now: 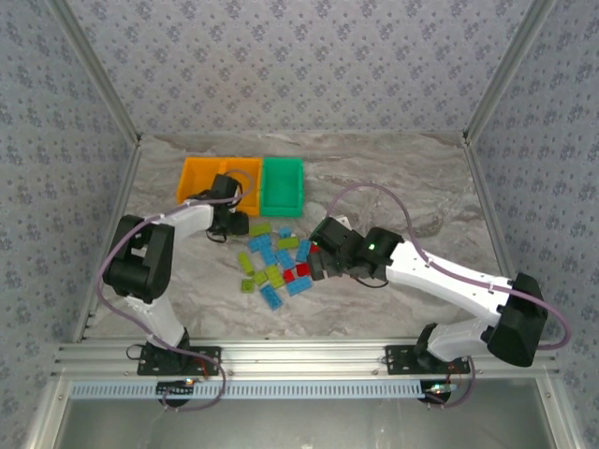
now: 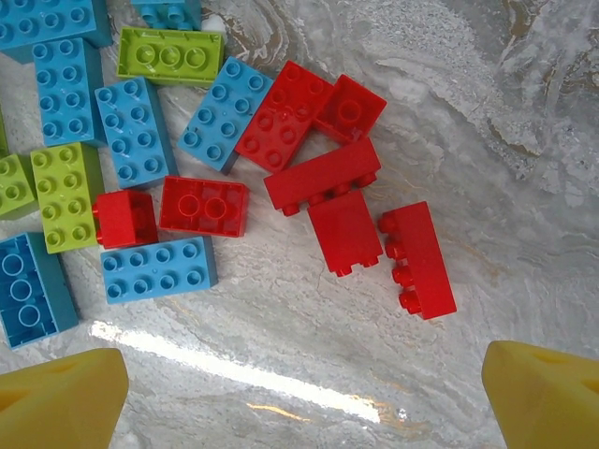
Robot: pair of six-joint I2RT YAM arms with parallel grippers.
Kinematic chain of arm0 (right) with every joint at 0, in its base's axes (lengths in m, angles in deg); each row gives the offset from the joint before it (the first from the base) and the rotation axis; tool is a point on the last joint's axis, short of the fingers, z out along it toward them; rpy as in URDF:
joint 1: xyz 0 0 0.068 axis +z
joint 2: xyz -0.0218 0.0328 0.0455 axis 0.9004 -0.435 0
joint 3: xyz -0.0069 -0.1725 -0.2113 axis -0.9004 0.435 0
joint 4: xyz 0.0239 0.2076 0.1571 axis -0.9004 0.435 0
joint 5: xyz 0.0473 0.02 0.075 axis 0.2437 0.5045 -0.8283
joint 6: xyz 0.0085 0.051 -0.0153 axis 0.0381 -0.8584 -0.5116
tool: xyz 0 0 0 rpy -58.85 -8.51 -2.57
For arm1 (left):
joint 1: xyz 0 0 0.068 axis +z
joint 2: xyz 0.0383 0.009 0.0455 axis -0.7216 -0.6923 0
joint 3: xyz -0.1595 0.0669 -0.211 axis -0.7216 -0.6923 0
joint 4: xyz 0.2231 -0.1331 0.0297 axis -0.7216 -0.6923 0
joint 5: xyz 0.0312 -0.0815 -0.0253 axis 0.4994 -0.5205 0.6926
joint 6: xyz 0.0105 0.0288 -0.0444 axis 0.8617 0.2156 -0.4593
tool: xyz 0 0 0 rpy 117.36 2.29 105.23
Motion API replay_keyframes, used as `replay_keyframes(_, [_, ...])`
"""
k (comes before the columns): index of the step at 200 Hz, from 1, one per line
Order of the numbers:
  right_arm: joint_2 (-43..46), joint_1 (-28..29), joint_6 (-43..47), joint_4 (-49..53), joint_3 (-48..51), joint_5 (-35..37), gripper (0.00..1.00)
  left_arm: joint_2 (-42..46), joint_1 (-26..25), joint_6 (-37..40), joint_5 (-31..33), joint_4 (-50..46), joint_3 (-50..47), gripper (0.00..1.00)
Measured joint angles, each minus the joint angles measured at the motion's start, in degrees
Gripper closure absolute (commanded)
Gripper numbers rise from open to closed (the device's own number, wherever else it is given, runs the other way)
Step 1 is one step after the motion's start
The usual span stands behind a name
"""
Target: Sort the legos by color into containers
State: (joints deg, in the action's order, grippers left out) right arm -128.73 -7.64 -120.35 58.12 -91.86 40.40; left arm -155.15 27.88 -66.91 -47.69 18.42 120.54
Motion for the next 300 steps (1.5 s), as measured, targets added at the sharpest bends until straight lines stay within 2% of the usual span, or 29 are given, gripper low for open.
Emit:
replay_keyframes(64, [2.12,0.74,-1.44,-2.78,-1.44,-2.80,0.00,-0.35,0.31,0.26,0.44,0.09,-0.33,0.71])
replay_keyframes(86, [3.10,0.74,-1.97,-5.07,-1.70,-4.09,0.00,1.42,0.31,0.15,-0.26,0.94,-2.16,0.73])
replay_keyframes(105, [4.48,0.96,-2.16,-8.22,-1.64,-5.75,0.00,6.01,0.20,-0.39,-0.79,0.04,-4.83,0.73])
replay_keyframes(125, [6.71,1.22,-2.10,-13.53,-0.81,-7.39,0.00,15.32,0.20,-1.38,-0.50,-1.60,-6.62,0.73])
replay_keyframes(147, [8.33,1.38,-1.86,-18.08,-0.42,-7.89,0.00,25.49,0.46,-2.86,1.99,-1.57,-6.01,0.73])
replay_keyframes(160, [8.52,1.38,-1.81,-20.20,-0.42,-7.87,0.00,27.50,1.84,-3.50,3.13,-1.55,-3.78,0.73])
replay_keyframes(179, [8.50,1.44,-1.66,-21.88,-0.42,-7.85,0.00,23.80,5.68,-3.93,4.37,-1.36,2.21,0.74])
replay_keyframes(219, [8.28,1.64,-1.64,-22.47,-0.42,-7.56,0.00,4.90,12.33,-4.37,4.31,-0.11,15.08,0.75])
replay_keyframes(248, [8.35,2.60,-1.62,-20.63,-0.44,-6.29,0.00,-7.30,14.32,-5.09,2.32,-0.76,21.44,0.66])
replay_keyframes(260, [8.61,2.89,-1.62,-19.96,-0.42,-5.60,0.00,-9.27,14.45,-5.35,1.92,-1.18,21.88,0.61])
replay_keyframes(278, [9.94,3.06,-1.66,-19.82,0.15,-4.68,0.00,-9.44,14.45,-5.64,1.57,-2.16,21.88,0.48])
replay_keyframes(300, [11.67,3.06,-1.68,-19.78,1.36,-3.76,0.00,-7.10,14.45,-6.05,1.46,-2.03,21.51,0.46])
